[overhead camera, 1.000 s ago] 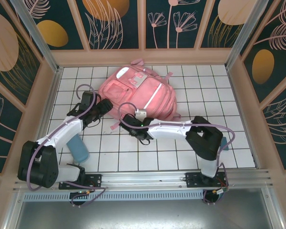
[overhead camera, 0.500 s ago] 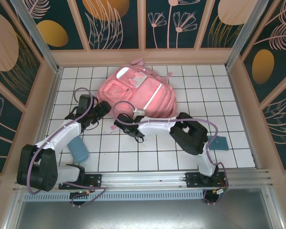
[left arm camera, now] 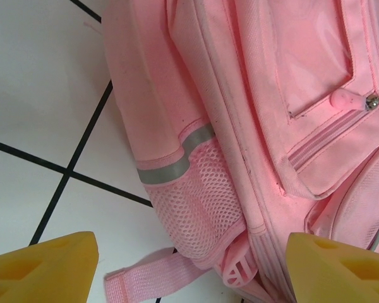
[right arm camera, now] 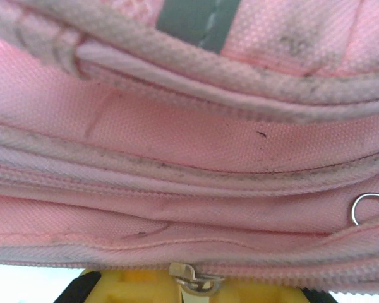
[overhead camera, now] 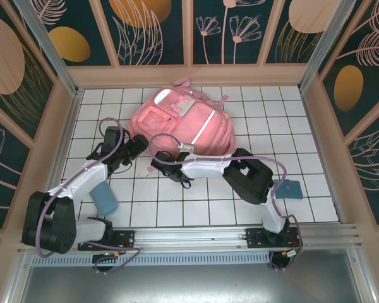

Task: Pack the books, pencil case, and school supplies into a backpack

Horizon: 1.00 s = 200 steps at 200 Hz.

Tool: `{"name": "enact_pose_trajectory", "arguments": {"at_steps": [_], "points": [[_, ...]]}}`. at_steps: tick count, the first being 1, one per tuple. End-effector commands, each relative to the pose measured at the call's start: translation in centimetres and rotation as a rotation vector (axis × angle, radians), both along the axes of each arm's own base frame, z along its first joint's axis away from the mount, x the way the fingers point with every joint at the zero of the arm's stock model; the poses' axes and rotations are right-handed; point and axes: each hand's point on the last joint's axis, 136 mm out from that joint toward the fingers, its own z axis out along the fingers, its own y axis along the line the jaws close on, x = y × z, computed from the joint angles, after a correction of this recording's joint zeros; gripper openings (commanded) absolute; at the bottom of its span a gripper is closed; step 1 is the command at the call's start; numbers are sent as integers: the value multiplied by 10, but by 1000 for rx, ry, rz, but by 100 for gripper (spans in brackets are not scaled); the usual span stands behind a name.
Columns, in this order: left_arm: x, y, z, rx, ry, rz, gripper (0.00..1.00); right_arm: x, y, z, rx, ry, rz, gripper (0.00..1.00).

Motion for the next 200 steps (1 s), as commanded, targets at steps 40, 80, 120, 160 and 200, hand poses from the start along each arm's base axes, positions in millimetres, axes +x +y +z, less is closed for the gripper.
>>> {"name": "enact_pose_trajectory", "arguments": {"at_steps": [40, 80, 120, 160, 200], "points": [[-12, -24, 0, -218, -11, -26, 71, -17, 16, 32, 99, 16, 246, 5], [-23, -45, -11, -334, 6, -74, 62, -19, 34, 41, 196, 38, 352, 3], [-31, -66, -22, -428, 42, -82, 57, -19, 34, 43, 218, 41, 357, 3], [-30, -92, -27, -486, 58, -112, 54, -19, 28, 42, 225, 42, 335, 4], [-21, -97, -34, -481, 58, -94, 44, -20, 24, 42, 225, 42, 326, 4]]}}
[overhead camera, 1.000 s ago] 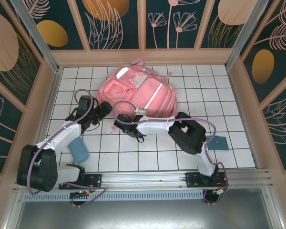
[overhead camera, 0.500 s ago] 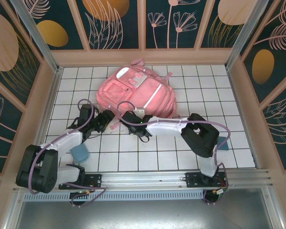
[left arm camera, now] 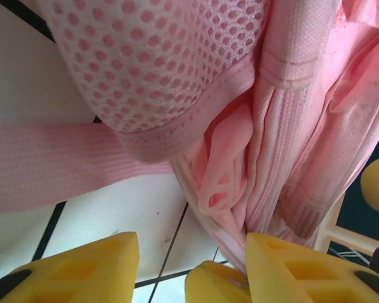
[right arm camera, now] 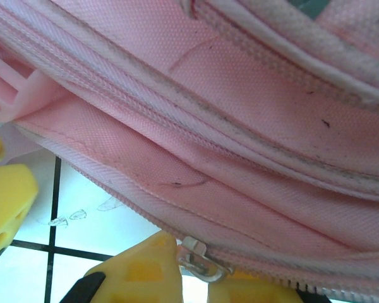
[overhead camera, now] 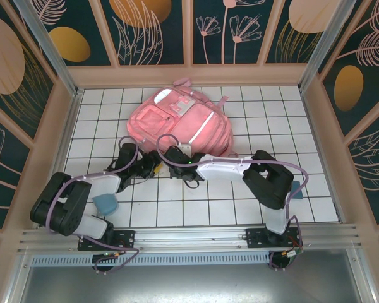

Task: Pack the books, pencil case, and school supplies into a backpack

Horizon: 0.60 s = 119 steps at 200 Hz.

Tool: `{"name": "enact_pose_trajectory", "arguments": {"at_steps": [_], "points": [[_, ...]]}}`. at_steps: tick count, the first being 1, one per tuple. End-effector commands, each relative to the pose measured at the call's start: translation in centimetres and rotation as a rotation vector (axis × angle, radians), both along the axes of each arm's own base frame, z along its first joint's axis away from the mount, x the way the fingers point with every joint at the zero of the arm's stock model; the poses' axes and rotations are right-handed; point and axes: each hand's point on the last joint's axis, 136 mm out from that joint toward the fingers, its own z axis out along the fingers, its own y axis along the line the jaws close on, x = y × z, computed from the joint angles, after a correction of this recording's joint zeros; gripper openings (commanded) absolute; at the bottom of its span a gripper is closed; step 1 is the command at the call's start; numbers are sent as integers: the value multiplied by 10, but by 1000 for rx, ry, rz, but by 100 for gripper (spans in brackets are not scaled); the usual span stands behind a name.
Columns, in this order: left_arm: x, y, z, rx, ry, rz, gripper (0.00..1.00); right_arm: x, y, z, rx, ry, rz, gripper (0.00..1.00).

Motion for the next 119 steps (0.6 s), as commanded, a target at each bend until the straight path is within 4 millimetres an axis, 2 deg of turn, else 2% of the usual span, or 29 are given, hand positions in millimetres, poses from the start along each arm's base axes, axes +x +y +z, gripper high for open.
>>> {"name": "enact_pose_trajectory", "arguments": {"at_steps": [1, 60, 88, 119], "points": [[16, -7, 12, -42, -46, 20, 44, 0, 1, 18, 45, -25, 6, 4], [29, -20, 16, -99, -70, 10, 36, -2, -6, 16, 43, -21, -21, 4], [34, -21, 13, -94, -69, 15, 24, -1, -17, 14, 15, -25, -67, 5], [37, -18, 8, -67, -64, 29, 7, 3, -43, 17, -35, -47, -175, 5]]}}
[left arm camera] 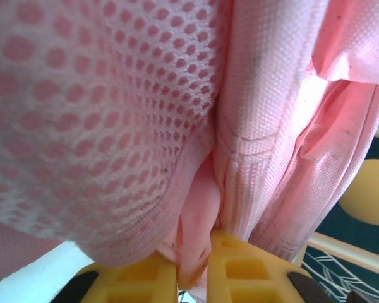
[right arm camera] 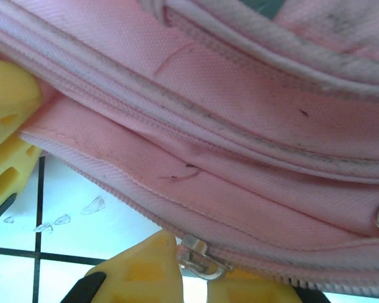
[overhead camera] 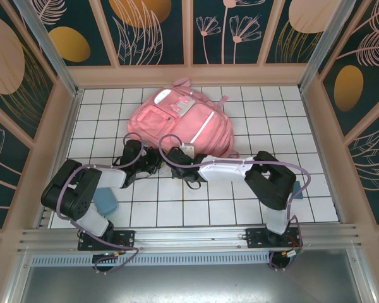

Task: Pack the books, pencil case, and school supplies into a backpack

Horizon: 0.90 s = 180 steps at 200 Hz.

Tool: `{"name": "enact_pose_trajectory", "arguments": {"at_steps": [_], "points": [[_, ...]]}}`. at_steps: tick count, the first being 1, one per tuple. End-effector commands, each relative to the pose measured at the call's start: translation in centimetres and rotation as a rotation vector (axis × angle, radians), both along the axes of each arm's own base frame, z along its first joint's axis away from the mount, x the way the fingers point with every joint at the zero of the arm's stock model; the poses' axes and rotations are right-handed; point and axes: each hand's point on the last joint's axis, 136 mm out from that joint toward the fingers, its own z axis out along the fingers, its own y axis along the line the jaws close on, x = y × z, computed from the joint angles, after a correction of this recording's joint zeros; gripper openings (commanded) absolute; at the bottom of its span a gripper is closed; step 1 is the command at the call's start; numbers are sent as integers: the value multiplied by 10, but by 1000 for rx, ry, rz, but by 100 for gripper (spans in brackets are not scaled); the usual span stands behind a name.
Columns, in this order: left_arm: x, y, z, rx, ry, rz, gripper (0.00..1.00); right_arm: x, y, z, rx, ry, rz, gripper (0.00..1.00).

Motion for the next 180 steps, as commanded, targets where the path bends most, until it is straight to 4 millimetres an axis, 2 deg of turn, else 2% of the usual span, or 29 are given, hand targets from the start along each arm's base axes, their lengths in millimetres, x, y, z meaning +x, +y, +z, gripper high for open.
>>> {"name": "enact_pose_trajectory", "arguments": {"at_steps": [1, 15, 83, 129, 148, 160, 180], "points": [[14, -2, 9, -1, -44, 18, 7, 2, -31, 17, -39, -36, -112, 5], [15, -1, 8, 7, -45, 20, 0, 3, -42, 18, -65, -45, -159, 6], [17, 6, 0, 74, -37, 39, 0, -5, -92, 21, -175, -61, -314, 6], [17, 7, -3, 86, -30, 39, 0, -8, -132, 22, -159, -43, -407, 6], [17, 6, -2, 88, -31, 30, 0, -6, -132, 26, -137, -42, -377, 8], [17, 6, -2, 92, -32, 27, 0, -4, -114, 29, -99, -41, -270, 13], [18, 6, -1, 103, -35, 24, 0, -5, -89, 32, -63, -23, -90, 29]]}}
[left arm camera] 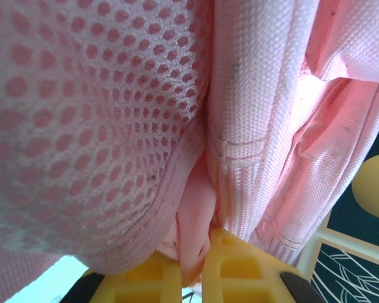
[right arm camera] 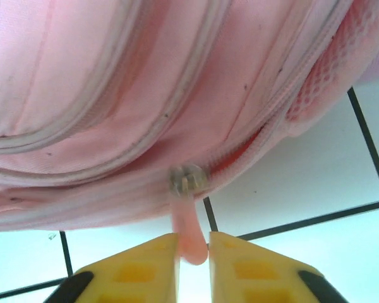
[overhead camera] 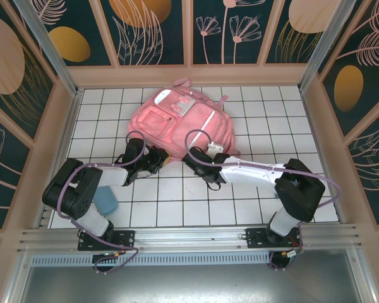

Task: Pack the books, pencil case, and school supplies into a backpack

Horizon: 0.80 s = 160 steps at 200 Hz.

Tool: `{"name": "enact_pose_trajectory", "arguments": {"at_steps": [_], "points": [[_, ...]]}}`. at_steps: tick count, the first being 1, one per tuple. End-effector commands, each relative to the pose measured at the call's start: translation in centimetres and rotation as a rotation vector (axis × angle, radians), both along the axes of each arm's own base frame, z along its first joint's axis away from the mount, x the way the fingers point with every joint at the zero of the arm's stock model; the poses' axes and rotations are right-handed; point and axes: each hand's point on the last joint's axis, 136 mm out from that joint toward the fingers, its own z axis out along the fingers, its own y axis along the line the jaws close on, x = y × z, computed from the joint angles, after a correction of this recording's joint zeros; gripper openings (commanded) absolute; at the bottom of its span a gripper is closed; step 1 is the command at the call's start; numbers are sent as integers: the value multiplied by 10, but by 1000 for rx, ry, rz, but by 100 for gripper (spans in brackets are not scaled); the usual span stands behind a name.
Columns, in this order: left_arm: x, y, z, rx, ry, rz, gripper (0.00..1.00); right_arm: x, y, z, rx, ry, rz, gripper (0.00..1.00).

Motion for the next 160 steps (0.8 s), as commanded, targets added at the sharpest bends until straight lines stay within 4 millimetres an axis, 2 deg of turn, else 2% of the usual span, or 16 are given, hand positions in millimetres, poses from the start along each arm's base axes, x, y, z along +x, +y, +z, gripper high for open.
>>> {"name": "enact_pose_trajectory", "arguments": {"at_steps": [1, 29, 51, 78, 126, 160], "points": [[16, 10, 2, 53, -39, 45, 0, -2, 11, 4, -12, 13, 179, 30], [16, 9, 3, 53, -40, 42, 0, 1, 6, 2, -86, 46, 247, 42], [16, 8, 4, 50, -40, 35, 0, 3, 5, -5, -116, 75, 280, 44], [16, 8, 4, 50, -41, 34, 0, 10, 4, -10, -129, 66, 268, 36], [15, 8, 4, 50, -39, 30, 0, 26, -2, -13, -175, 45, 197, 31], [15, 8, 4, 51, -39, 31, 0, 26, -21, -13, -274, 56, 115, 22]]}}
